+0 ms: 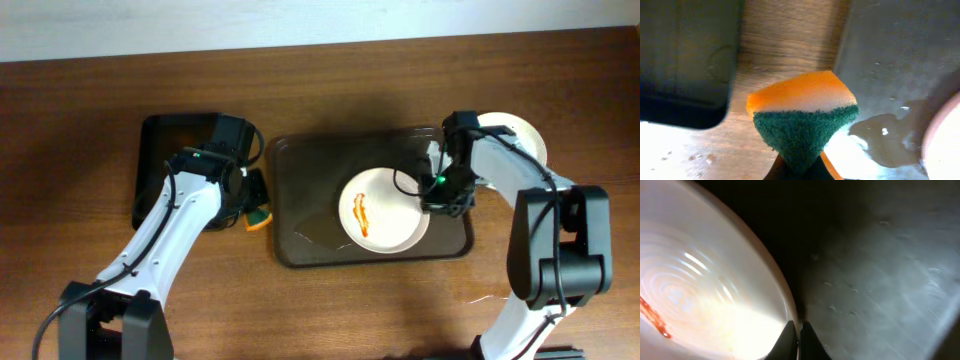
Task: Clean dirty plates on tray and stack at the side
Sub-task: 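Grasp the last plate rim with the right gripper and drag it left, then hold the last plate with the right gripper and scrub it with the left sponge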
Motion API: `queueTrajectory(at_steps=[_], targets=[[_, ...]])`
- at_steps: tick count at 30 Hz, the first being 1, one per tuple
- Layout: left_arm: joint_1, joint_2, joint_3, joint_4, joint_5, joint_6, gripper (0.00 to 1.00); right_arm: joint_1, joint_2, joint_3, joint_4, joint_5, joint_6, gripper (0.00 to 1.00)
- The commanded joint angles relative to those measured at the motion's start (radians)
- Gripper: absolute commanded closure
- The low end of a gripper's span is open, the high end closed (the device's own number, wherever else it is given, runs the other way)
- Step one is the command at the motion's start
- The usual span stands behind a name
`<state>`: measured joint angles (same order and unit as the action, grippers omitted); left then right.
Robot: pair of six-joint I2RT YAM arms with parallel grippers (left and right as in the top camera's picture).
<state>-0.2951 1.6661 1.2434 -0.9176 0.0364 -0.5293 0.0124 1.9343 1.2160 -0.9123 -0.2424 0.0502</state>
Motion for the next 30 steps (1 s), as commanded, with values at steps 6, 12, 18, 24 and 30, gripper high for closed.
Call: queueTrajectory(at_steps=[6,12,18,24,30], targets=[[-0.014,0.013,-0.005,0.093,0.178,0.05,1.0,0.242,0.01,-0.048,0.159,-0.006,0.242,0.96],[-0.093,0.031,-0.006,0.153,0.181,0.052,1.0,0.275,0.01,-0.048,0.199,-0.008,0.247,0.96],[-0.146,0.163,-0.006,0.316,0.269,-0.05,1.0,0.275,0.01,-0.048,0.216,-0.008,0.247,0.96],[-0.181,0.244,-0.006,0.479,0.408,-0.051,1.0,0.275,0.01,-0.048,0.227,-0.008,0.247,0.96],[-0.182,0.337,-0.006,0.476,0.38,-0.088,1.0,0.275,0.01,-0.048,0.23,-0.008,0.247,0.96]])
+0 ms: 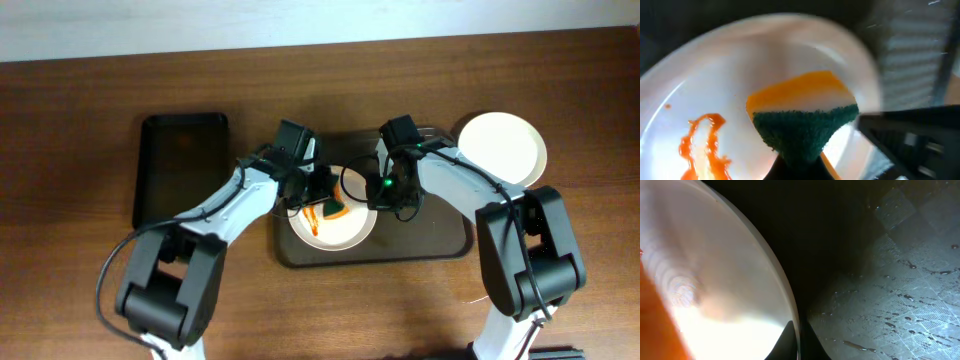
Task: Clean dirty plates on tray and stack at the side
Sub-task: 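Hold the last plate with the right gripper and scrub it with the left sponge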
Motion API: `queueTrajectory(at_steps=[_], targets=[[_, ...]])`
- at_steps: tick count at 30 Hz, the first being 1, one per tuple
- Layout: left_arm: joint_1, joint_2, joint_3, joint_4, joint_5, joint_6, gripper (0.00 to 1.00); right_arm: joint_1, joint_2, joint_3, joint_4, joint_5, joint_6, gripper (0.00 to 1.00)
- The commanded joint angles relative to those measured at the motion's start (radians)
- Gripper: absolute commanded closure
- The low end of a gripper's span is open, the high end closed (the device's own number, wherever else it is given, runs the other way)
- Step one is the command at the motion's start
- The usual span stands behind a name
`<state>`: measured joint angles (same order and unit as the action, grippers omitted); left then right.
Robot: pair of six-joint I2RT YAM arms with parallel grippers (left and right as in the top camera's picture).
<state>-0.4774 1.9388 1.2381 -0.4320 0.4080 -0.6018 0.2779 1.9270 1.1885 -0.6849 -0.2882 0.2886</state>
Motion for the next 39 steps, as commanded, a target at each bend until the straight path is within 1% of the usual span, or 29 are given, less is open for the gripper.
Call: queueTrajectory(at_steps=[1,3,4,6,10,13,14,15,18,20,22,24,25,27,29,30,32,34,36,39], targets=[[-0.005,0.082,-0.001,-0.014,0.007,-0.015,1.0,0.01,0.017,-0.021,0.006,0.038,0.009,0.96],[-0.013,0.099,-0.001,-0.02,-0.006,-0.011,1.0,0.009,0.017,-0.02,0.006,0.038,0.008,0.96],[-0.02,0.103,-0.001,-0.048,-0.067,-0.011,1.0,0.009,0.017,-0.02,0.005,0.038,0.008,0.96],[-0.026,0.103,-0.001,-0.141,-0.251,-0.012,1.0,0.009,0.017,-0.02,0.005,0.038,0.008,0.96],[-0.024,0.103,0.008,-0.262,-0.465,-0.011,1.0,0.009,0.017,-0.02,0.006,0.038,0.008,0.96],[-0.024,0.099,0.086,-0.373,-0.609,-0.011,1.0,0.009,0.017,-0.02,0.006,0.038,0.008,0.96],[-0.024,0.097,0.15,-0.443,-0.673,-0.011,1.0,0.009,0.017,-0.02,0.006,0.038,0.008,0.96],[-0.024,0.096,0.186,-0.478,-0.699,-0.011,1.0,0.009,0.017,-0.02,0.006,0.038,0.008,0.96],[-0.024,0.096,0.297,-0.534,-0.702,-0.011,1.0,0.009,0.017,-0.02,0.006,0.038,0.008,0.96],[-0.024,0.096,0.329,-0.522,-0.63,-0.006,1.0,0.009,0.017,-0.02,0.006,0.038,0.008,0.96],[-0.024,0.098,0.327,-0.484,-0.518,0.037,1.0,0.009,0.017,-0.02,0.01,0.038,0.008,0.96],[-0.024,0.103,0.307,-0.405,-0.319,0.059,1.0,0.009,0.017,-0.02,0.013,0.037,0.009,0.96],[-0.024,0.109,0.299,-0.375,-0.268,0.058,1.0,0.009,0.017,-0.02,0.013,0.037,0.009,0.96],[-0.024,0.135,0.289,-0.358,-0.253,0.058,1.0,0.009,0.017,-0.02,0.012,0.037,0.008,0.96],[-0.024,0.187,0.286,-0.345,-0.193,0.058,1.0,0.009,0.017,-0.02,0.012,0.037,0.009,0.96],[-0.024,0.203,0.286,-0.343,-0.187,0.058,1.0,0.009,0.017,-0.02,0.013,0.037,0.009,0.96],[-0.024,0.246,0.286,-0.347,-0.22,0.058,1.0,0.009,0.017,-0.02,0.012,0.037,0.008,0.96],[-0.024,0.256,0.286,-0.37,-0.323,0.058,1.0,0.009,0.017,-0.02,0.011,0.038,0.008,0.96],[-0.024,0.255,0.287,-0.432,-0.486,0.058,1.0,0.009,0.017,-0.02,0.012,0.038,0.008,0.96],[-0.024,0.254,0.29,-0.541,-0.69,0.058,1.0,0.009,0.017,-0.02,0.013,0.038,0.008,0.96]])
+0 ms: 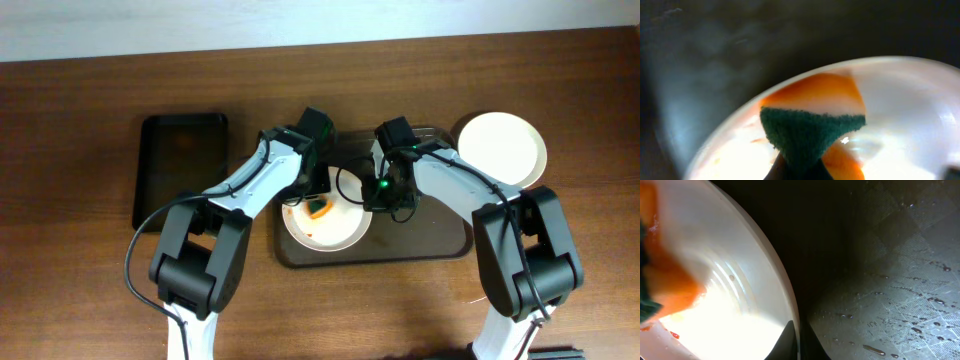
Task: Clean dirty plates on tray and stack at the side
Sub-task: 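Hold the last plate with the right gripper and scrub it with the left sponge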
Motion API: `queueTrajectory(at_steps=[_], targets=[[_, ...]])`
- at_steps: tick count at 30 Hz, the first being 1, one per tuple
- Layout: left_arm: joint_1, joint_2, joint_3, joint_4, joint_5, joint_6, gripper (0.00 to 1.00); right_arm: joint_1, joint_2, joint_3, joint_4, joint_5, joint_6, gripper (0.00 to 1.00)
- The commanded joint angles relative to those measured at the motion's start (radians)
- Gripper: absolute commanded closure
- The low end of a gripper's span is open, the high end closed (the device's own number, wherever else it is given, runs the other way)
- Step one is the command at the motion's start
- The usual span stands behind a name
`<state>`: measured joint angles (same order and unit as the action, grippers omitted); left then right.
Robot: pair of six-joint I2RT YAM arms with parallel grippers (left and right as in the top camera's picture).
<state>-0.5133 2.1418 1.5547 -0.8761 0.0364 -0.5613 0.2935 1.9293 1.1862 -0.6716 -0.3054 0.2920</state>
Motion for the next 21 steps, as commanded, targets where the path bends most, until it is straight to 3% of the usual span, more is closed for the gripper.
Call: queueTrajectory(at_steps=[1,5,10,14,18,21], targets=[[0.012,0.051,-0.024,-0.121,-0.375,0.017,1.0,-0.007,0.015,-0.018,-0.001,0.055,0.005,0.96],[0.012,0.051,-0.007,-0.201,-0.576,0.017,1.0,-0.007,0.015,-0.018,-0.001,0.055,0.005,0.96],[0.009,0.051,0.116,-0.354,-0.676,0.007,1.0,-0.007,0.015,-0.018,-0.002,0.056,0.005,0.96],[0.003,0.051,0.222,-0.492,-0.716,-0.095,1.0,-0.007,0.015,-0.018,-0.005,0.056,0.005,0.96],[0.003,0.051,0.27,-0.493,-0.398,-0.094,1.0,-0.007,0.015,-0.018,-0.005,0.055,0.005,0.96],[0.002,0.051,0.269,-0.357,0.007,0.124,1.0,-0.007,0.015,-0.018,-0.004,0.055,0.04,0.96]])
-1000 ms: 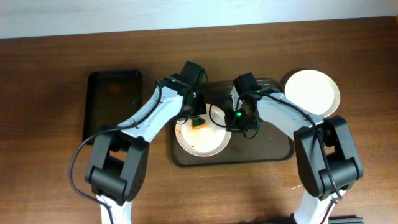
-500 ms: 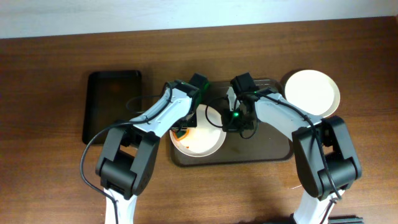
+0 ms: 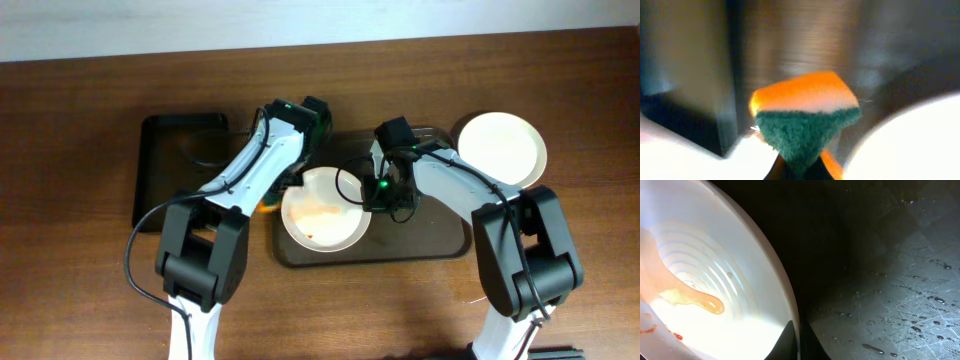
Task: Clean dirty plates on tray and stack at the side
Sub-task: 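Hold the last plate with the right gripper and scrub it with the left sponge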
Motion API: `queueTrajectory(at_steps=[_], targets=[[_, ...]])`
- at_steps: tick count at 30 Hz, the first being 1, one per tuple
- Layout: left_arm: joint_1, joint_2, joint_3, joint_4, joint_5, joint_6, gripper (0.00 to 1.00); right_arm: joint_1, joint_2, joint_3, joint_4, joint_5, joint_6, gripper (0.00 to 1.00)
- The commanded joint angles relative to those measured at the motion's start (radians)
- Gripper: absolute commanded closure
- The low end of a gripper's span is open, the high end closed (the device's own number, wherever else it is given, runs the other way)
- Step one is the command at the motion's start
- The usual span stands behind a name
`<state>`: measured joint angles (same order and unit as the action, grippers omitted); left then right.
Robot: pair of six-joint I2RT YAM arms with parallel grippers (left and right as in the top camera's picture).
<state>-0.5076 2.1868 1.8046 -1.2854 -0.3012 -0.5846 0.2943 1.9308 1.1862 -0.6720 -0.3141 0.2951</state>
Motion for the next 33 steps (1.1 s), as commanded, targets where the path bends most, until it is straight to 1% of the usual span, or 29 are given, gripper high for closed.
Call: queueTrajectory(at_steps=[1,6,9,11,12,13,15,17,18,19,20,21,22,25,26,28,30,31,33], targets=[[-0.005,0.006,0.017,0.087,0.41,0.167,1.0,-0.007,0.013,-0.018,-0.004,0.064,0.037,0.96],[-0.025,0.008,-0.034,0.131,0.417,0.165,1.0,-0.008,0.013,-0.018,-0.004,0.064,0.037,0.96],[-0.025,0.008,-0.176,0.219,0.418,0.141,1.0,-0.008,0.013,-0.018,-0.005,0.064,0.036,0.96],[-0.025,0.008,-0.227,0.259,0.412,0.141,1.0,-0.008,0.013,-0.018,-0.005,0.064,0.036,0.96],[-0.025,0.008,-0.262,0.294,0.388,0.141,1.0,-0.008,0.013,-0.018,-0.005,0.064,0.036,0.96],[-0.027,0.008,-0.291,0.318,0.326,0.141,1.0,-0.008,0.013,-0.018,-0.005,0.064,0.036,0.96],[-0.027,0.008,-0.341,0.341,0.134,0.141,1.0,-0.008,0.013,-0.018,-0.005,0.064,0.036,0.96],[-0.027,0.007,-0.344,0.314,-0.029,0.139,1.0,-0.008,0.013,-0.018,-0.004,0.064,0.036,0.96],[-0.027,0.006,-0.337,0.281,-0.129,0.1,1.0,-0.008,0.013,-0.018,-0.004,0.064,0.036,0.96],[-0.027,0.006,-0.329,0.251,-0.192,0.067,1.0,-0.008,0.013,-0.018,-0.004,0.064,0.036,0.96],[-0.027,0.006,-0.308,0.192,-0.293,0.002,1.0,-0.008,0.013,-0.018,-0.003,0.064,0.036,0.96],[-0.027,0.006,-0.289,0.156,-0.346,-0.029,1.0,-0.008,0.013,-0.018,-0.003,0.065,0.036,0.96],[-0.027,0.006,-0.271,0.139,-0.373,-0.034,1.0,-0.008,0.013,-0.018,-0.003,0.065,0.036,0.96],[-0.027,0.006,-0.204,0.102,-0.376,-0.035,1.0,-0.008,0.013,-0.018,-0.003,0.068,0.036,0.96],[-0.027,0.006,-0.17,0.073,-0.377,-0.06,1.0,-0.008,0.013,-0.018,-0.004,0.076,0.036,0.96],[-0.027,0.005,-0.058,-0.027,-0.372,-0.12,1.0,-0.008,0.013,-0.016,-0.005,0.079,0.036,0.96],[-0.021,-0.003,0.053,-0.121,-0.37,-0.141,1.0,-0.007,0.01,-0.001,-0.032,0.082,0.036,0.96],[-0.009,-0.011,0.09,-0.153,-0.362,-0.171,1.0,-0.007,0.005,0.014,-0.049,0.091,0.035,0.96],[0.045,-0.035,0.119,-0.156,-0.293,-0.171,1.0,-0.007,-0.01,0.046,-0.081,0.09,0.035,0.96]])
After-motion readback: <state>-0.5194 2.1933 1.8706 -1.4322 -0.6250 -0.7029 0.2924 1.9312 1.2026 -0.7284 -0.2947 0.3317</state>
